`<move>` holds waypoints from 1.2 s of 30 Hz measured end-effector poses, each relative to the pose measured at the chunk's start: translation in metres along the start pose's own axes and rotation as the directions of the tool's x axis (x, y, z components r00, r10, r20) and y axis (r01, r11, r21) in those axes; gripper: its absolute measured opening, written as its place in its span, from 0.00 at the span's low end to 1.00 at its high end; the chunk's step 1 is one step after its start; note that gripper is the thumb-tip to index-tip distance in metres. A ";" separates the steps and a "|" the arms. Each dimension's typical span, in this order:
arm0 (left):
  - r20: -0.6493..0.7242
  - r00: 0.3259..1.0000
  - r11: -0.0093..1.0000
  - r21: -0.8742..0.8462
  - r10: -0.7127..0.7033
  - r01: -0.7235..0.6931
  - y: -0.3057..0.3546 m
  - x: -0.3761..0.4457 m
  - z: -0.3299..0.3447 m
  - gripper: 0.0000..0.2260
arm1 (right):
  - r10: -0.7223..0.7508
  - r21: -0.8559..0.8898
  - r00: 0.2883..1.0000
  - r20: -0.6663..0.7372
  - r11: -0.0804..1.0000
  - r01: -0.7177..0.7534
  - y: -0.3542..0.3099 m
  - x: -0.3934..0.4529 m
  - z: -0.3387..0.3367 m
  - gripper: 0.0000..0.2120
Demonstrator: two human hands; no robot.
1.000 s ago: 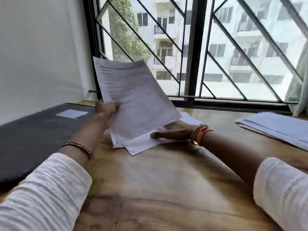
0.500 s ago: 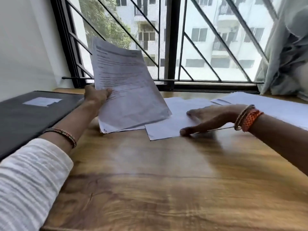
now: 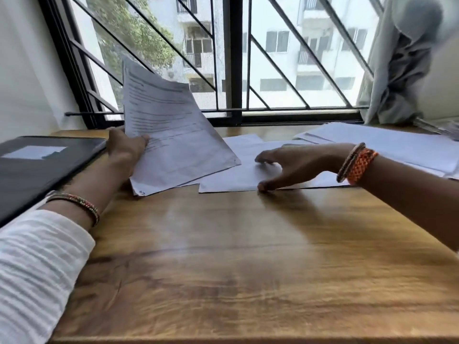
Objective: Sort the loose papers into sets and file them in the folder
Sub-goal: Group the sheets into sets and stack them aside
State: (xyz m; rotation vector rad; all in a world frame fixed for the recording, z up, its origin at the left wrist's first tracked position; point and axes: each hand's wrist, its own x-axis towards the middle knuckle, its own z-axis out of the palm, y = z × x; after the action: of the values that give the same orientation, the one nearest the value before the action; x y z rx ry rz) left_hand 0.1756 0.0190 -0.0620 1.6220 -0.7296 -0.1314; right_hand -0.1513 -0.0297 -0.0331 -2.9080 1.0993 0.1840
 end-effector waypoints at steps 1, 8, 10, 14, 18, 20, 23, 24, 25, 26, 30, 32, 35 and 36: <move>0.006 1.000 1.000 0.006 -0.006 0.006 0.000 0.000 0.000 0.16 | -0.013 -0.004 1.000 -0.025 1.000 0.012 0.001 0.002 0.000 0.40; 0.050 0.999 1.000 0.010 -0.015 0.014 -0.002 -0.005 0.003 0.19 | -0.077 -0.170 0.988 -0.133 0.984 0.054 -0.010 0.000 0.002 0.24; 0.055 0.998 1.000 0.008 -0.019 0.019 -0.001 -0.004 0.003 0.18 | -0.090 -0.133 0.981 -0.175 0.989 0.067 -0.010 -0.008 -0.013 0.17; 0.030 0.999 0.999 -0.030 0.012 -0.011 0.000 -0.002 -0.001 0.15 | -0.059 0.508 0.985 -0.162 0.851 0.134 0.013 -0.049 -0.083 0.13; 0.004 0.997 0.985 -0.154 0.076 -0.075 0.017 -0.017 0.006 0.11 | -0.095 0.817 0.864 -0.494 0.288 0.499 0.037 -0.064 -0.102 0.18; 0.052 0.993 0.960 -0.264 0.108 -0.091 0.032 -0.027 0.013 0.07 | 0.002 0.828 0.854 -0.521 0.244 0.504 0.050 -0.047 -0.093 0.18; 0.117 0.968 0.914 -0.370 0.223 -0.166 0.048 -0.041 0.018 0.07 | 0.115 0.855 0.857 -0.502 0.216 0.471 0.060 -0.026 -0.073 0.16; 0.139 0.955 0.899 -0.396 0.261 -0.188 0.049 -0.043 0.020 0.09 | 0.128 0.861 0.859 -0.496 0.201 0.467 0.063 -0.021 -0.067 0.16; 0.150 0.948 0.889 -0.414 0.281 -0.198 0.053 -0.048 0.021 0.09 | 0.145 0.869 0.861 -0.487 0.184 0.460 0.063 -0.018 -0.063 0.17; 0.168 0.942 0.883 -0.425 0.292 -0.198 0.054 -0.050 0.024 0.09 | 0.159 0.872 0.860 -0.484 0.169 0.460 0.065 -0.014 -0.059 0.17; 0.229 0.926 0.882 -0.437 0.300 -0.177 0.054 -0.053 0.026 0.07 | 0.254 0.827 0.795 -0.551 0.296 0.478 0.071 -0.009 -0.054 0.14; 0.289 0.917 0.888 -0.443 0.274 -0.125 0.052 -0.054 0.023 0.07 | 0.226 0.686 0.739 -0.635 0.605 0.405 0.070 -0.011 -0.059 0.13; 0.374 0.896 0.895 -0.443 0.239 -0.053 0.051 -0.057 0.020 0.06 | 0.015 0.107 0.696 -0.718 0.990 0.088 0.063 -0.005 -0.077 0.17; 0.391 0.891 0.895 -0.445 0.230 -0.036 0.050 -0.056 0.021 0.06 | -0.064 -0.102 0.676 -0.734 0.995 -0.017 0.056 -0.002 -0.083 0.17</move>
State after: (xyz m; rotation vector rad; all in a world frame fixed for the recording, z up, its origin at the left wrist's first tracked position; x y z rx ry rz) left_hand 0.1021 0.0298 -0.0377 1.1172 -1.0732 -0.5318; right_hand -0.1812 -0.0759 0.0506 -3.1321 1.1112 -1.0790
